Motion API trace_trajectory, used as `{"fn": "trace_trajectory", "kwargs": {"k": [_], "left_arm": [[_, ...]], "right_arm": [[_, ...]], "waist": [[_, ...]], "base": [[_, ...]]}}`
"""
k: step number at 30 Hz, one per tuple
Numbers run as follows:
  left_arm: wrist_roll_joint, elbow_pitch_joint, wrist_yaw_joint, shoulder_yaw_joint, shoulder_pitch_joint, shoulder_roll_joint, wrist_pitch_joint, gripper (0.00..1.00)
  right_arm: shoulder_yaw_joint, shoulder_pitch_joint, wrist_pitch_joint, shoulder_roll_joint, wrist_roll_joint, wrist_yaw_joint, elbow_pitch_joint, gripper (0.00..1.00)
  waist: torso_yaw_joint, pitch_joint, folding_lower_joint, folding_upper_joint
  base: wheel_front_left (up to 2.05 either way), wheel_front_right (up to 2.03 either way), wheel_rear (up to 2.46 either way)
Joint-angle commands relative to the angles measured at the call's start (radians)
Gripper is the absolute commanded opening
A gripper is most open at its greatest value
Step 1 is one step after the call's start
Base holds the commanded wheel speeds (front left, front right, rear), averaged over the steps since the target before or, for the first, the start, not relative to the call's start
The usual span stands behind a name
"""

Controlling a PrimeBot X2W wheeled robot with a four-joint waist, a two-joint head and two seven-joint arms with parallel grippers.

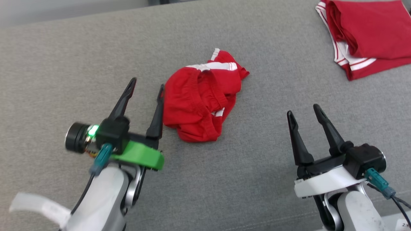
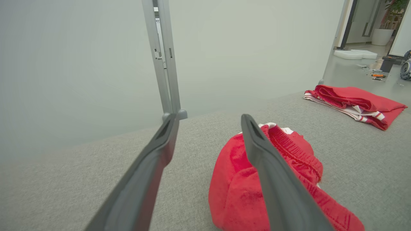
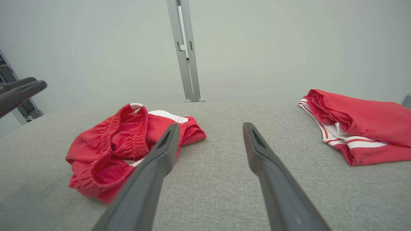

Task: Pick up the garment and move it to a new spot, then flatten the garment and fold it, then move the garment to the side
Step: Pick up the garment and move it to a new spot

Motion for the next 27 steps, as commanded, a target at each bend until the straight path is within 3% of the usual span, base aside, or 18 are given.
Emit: {"fn": "trace_trajectory", "kwargs": {"k": [1,6,14,27], "left_arm": [[0.01,-0.035,0.014,0.037,0.061,-0.003,-0.002,1.0],[0.096,-0.2,0.042,0.202,0.3,-0.044,-0.001,1.0],[0.225,-0.289,0.016,0.33,0.528,-0.124,-0.001,1.0],[0.284,-0.237,-0.075,0.387,0.664,-0.207,-0.001,1.0]], "right_arm": [[0.006,0.023,0.0,-0.003,-0.002,-0.001,0.006,1.0],[-0.002,0.069,0.0,0.003,0.0,-0.001,0.021,1.0],[-0.006,0.139,0.0,0.011,-0.018,-0.001,0.025,1.0],[-0.02,0.2,0.0,0.021,-0.02,-0.001,0.044,1.0]], "waist": [[0.061,-0.082,0.0,0.0],[0.099,-0.165,0.0,0.0],[0.124,-0.24,0.0,0.0],[0.13,-0.292,0.0,0.0]], "base": [[0.0,0.0,0.0],[0.0,0.0,0.0],[0.0,0.0,0.0],[0.0,0.0,0.0]]}}
